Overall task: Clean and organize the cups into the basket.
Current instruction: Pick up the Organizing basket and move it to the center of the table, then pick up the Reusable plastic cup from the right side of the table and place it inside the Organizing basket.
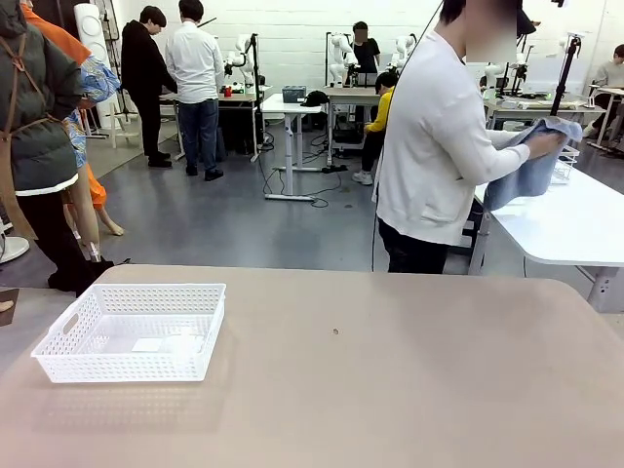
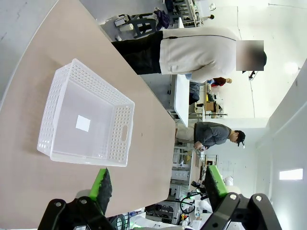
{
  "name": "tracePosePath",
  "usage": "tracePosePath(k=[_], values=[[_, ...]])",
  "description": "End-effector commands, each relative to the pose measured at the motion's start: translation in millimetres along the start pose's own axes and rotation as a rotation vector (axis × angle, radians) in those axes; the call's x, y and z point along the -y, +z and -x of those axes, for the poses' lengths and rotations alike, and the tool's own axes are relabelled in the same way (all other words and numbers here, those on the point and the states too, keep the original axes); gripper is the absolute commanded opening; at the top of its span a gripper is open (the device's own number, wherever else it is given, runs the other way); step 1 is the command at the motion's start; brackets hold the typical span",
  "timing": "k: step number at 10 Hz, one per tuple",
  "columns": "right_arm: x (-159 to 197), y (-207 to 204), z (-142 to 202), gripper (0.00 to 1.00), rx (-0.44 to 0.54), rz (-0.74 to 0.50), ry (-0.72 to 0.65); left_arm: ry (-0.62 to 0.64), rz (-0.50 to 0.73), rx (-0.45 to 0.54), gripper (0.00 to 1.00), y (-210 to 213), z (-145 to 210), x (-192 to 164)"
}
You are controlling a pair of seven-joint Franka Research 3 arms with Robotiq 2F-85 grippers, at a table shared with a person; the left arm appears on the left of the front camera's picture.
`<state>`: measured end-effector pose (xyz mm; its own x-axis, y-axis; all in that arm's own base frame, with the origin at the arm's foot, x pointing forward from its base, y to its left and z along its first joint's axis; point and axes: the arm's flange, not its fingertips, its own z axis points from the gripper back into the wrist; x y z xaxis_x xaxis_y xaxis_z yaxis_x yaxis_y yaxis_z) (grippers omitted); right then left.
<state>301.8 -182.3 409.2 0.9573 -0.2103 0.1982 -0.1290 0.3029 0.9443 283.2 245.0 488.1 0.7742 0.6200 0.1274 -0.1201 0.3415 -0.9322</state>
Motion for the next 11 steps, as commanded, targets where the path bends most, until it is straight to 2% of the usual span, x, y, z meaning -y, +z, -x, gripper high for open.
tracePosePath(k=[1,11], values=[[-0.4,-0.1,-0.8,1.00,-0.001,-0.002,0.002,-0.003,0.010,0.000,1.00,0.8,0.0,0.0],[-0.4,-0.1,-0.8,1.00,-0.001,-0.002,0.002,-0.003,0.010,0.000,1.00,0.8,0.0,0.0]])
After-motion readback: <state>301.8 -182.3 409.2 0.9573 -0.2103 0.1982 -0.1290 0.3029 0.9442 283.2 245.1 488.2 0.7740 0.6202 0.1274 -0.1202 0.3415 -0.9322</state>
